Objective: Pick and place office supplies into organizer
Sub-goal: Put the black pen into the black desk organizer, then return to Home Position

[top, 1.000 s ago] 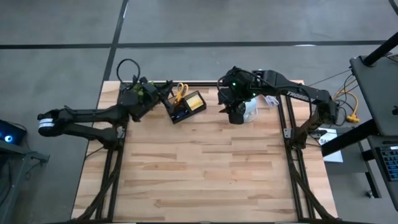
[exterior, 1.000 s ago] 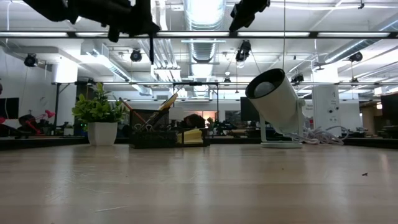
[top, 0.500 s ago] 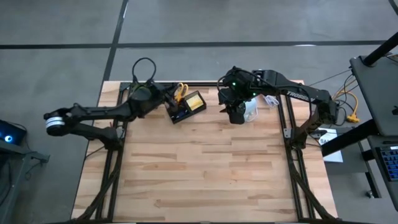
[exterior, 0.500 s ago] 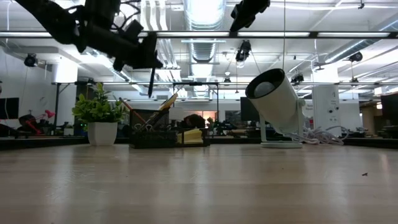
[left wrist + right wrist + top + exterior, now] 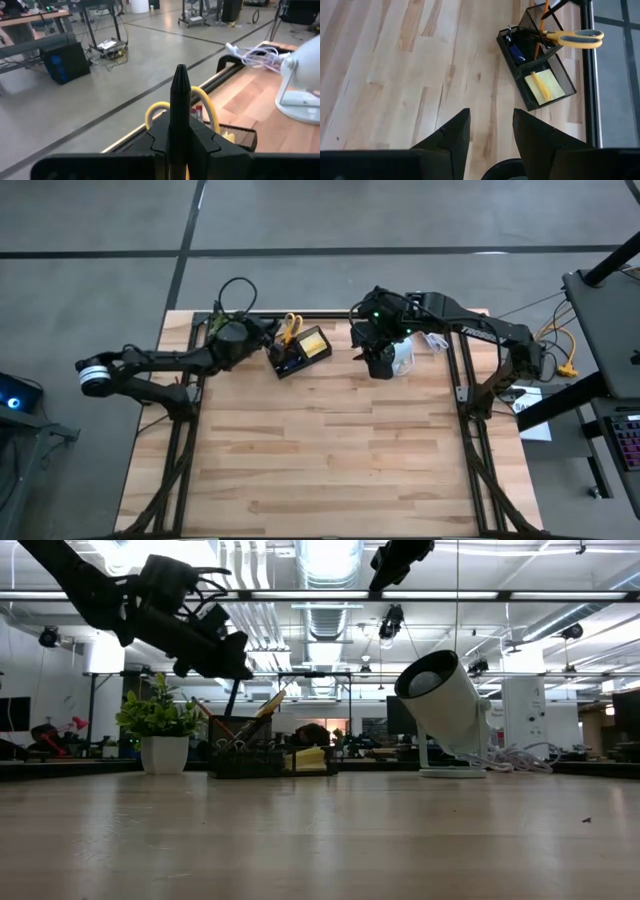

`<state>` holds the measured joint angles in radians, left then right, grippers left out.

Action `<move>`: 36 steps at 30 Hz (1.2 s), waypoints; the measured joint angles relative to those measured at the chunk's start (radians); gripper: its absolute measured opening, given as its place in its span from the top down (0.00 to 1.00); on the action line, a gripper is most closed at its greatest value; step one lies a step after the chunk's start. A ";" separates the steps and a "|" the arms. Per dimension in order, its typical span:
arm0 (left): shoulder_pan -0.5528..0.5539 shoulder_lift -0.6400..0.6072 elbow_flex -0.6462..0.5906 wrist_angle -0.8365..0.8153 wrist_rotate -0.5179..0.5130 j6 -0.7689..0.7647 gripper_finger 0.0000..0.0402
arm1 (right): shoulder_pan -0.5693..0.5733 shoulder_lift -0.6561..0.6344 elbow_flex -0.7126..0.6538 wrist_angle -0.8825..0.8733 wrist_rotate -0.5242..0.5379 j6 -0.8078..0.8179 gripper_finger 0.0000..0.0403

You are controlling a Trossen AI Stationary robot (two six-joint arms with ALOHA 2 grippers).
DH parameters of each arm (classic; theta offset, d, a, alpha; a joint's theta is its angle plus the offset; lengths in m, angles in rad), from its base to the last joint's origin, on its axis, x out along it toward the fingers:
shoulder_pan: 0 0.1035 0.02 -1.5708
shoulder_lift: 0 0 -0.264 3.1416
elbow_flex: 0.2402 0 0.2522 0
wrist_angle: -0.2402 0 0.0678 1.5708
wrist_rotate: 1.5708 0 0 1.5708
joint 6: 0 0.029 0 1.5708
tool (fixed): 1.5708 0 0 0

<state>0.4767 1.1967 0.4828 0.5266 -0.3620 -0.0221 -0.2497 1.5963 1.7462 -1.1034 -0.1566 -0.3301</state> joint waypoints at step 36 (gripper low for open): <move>-0.066 -0.213 0.035 0.165 0.469 -0.237 0.98 | -0.082 -0.104 0.000 -0.033 -0.039 -0.044 0.75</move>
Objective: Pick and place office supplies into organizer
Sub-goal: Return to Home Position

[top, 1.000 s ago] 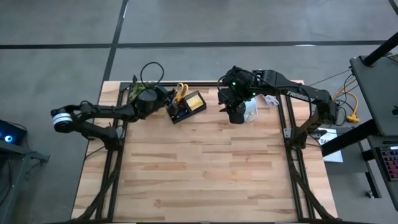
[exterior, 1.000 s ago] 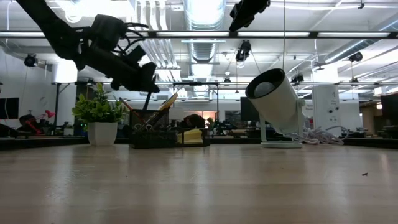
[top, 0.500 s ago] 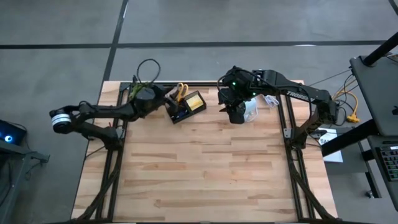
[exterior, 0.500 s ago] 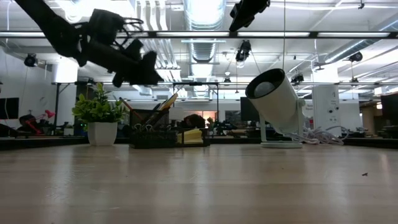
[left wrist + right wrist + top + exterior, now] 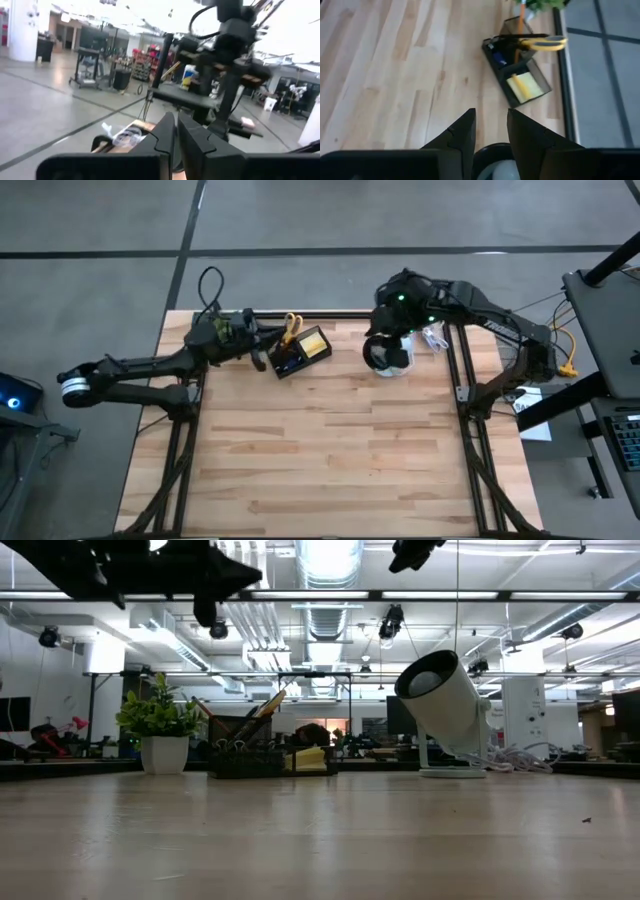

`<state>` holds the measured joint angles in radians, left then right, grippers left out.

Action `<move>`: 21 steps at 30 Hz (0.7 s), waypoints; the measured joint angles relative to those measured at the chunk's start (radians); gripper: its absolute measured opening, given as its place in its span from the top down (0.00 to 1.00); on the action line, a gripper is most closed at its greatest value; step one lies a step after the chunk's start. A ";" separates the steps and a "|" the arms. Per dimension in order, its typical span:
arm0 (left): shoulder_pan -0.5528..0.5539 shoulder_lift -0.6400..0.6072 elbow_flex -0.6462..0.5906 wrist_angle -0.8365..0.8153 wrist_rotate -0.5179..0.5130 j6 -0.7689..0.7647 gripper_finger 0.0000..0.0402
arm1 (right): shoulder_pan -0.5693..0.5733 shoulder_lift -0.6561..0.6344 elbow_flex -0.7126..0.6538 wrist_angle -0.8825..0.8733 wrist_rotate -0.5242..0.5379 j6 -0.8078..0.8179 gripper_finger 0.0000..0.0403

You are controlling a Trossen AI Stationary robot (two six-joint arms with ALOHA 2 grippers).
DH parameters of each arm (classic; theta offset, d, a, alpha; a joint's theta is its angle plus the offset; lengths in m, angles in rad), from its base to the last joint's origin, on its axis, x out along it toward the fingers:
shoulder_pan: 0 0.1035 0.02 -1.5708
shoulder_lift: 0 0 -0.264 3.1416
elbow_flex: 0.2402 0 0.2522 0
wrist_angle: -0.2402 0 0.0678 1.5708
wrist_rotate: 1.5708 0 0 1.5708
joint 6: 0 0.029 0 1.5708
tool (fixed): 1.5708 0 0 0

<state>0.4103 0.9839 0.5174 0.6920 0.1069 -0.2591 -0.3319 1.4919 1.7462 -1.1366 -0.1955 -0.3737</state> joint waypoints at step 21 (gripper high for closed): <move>-0.420 -0.329 -0.236 -0.082 -0.363 0.108 1.00 | -0.039 -0.110 -0.264 0.233 -0.084 0.096 0.83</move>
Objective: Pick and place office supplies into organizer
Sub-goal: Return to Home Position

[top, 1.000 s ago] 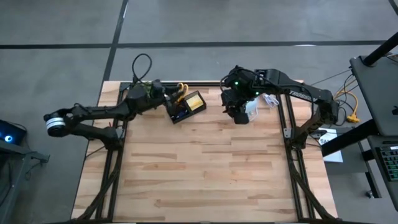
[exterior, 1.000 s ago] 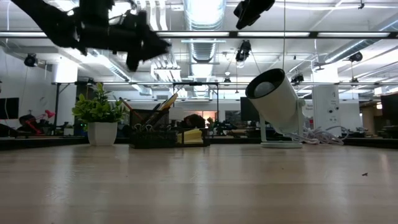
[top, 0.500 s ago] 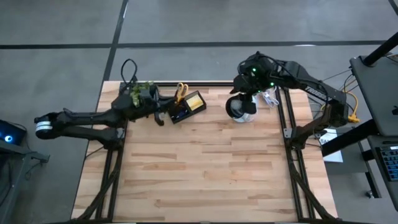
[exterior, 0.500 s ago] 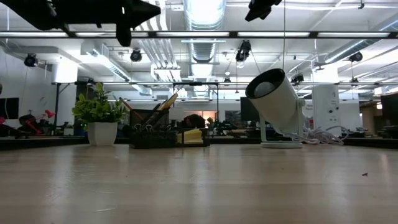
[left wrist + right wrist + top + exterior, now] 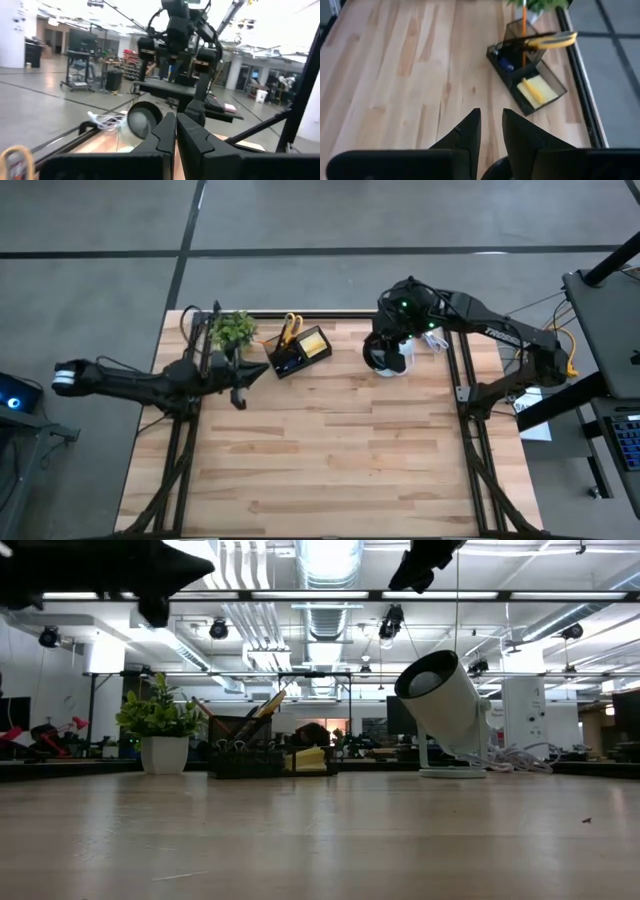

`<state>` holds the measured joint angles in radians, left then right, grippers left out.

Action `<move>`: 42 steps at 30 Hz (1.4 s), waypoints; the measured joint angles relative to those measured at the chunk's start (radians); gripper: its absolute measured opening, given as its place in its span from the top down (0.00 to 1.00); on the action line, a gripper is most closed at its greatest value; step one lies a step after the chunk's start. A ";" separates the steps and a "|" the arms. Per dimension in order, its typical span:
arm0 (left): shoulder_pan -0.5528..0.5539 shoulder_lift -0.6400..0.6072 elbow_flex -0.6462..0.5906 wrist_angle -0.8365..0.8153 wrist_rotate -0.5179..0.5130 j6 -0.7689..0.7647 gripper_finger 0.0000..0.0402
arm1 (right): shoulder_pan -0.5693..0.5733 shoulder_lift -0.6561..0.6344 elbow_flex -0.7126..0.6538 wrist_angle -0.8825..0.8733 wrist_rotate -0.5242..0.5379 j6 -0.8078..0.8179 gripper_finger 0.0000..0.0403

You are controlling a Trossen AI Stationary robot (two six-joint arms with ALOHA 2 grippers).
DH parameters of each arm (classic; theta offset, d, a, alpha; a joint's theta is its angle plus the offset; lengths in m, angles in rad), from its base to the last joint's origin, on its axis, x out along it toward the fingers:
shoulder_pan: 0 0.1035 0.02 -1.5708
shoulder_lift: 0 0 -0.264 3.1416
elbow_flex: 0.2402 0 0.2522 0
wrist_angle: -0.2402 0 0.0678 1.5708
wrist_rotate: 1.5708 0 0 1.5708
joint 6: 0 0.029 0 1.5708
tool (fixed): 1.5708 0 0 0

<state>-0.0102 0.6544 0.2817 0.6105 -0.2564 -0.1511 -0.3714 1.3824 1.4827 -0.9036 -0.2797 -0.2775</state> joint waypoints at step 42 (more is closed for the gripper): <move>-0.058 -0.625 -0.271 -0.397 -0.117 -0.031 1.00 | 0.005 -0.655 -0.771 0.840 0.019 0.331 0.89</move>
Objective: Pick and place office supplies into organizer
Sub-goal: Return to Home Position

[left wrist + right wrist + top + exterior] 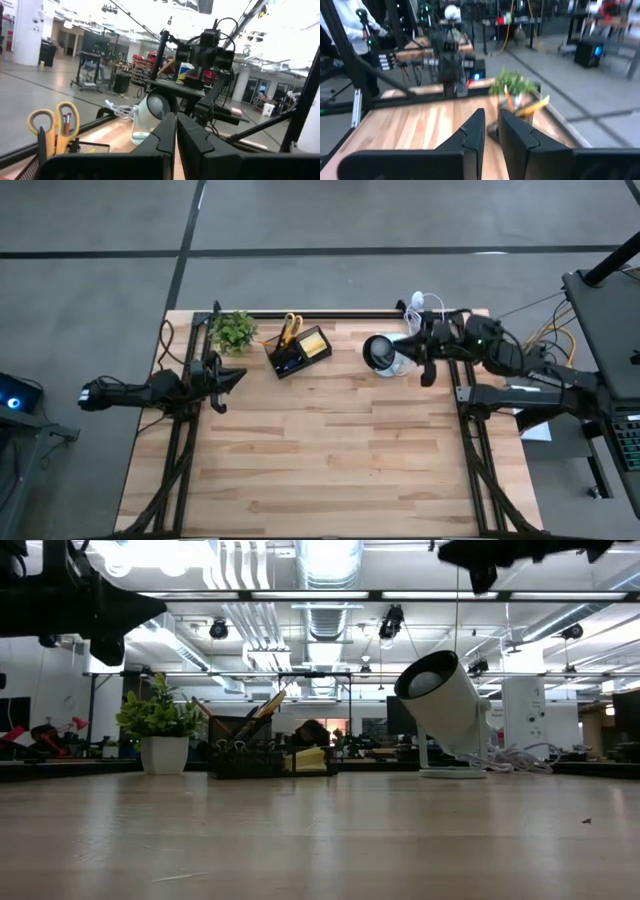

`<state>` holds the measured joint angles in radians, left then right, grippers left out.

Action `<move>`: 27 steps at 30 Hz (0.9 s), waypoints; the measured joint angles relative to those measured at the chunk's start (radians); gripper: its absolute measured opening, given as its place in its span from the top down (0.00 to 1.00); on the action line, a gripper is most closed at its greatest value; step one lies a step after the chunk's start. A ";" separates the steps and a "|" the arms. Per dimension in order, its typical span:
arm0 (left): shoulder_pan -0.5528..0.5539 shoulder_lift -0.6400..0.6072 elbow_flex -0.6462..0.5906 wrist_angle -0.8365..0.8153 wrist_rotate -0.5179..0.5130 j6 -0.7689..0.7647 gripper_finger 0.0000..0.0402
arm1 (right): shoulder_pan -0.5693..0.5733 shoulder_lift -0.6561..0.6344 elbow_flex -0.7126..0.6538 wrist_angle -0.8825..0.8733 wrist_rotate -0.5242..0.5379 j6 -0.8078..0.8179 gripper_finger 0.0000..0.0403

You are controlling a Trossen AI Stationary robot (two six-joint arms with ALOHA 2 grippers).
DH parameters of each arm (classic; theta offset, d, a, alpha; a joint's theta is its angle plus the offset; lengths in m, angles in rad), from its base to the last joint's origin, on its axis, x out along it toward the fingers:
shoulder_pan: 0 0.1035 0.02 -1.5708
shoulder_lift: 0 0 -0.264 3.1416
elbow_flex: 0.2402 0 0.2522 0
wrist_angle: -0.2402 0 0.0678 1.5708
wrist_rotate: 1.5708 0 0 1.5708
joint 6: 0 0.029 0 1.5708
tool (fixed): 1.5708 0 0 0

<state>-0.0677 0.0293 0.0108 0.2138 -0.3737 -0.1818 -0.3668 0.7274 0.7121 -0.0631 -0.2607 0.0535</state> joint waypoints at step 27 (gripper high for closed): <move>0.000 0.009 0.000 -0.014 -0.005 0.007 1.00 | 0.217 -0.483 -0.495 0.139 0.299 0.138 0.98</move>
<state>-0.0677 0.0383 0.0105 0.2001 -0.3788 -0.1750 -0.1501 0.2446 0.2176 0.0761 0.0378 0.1912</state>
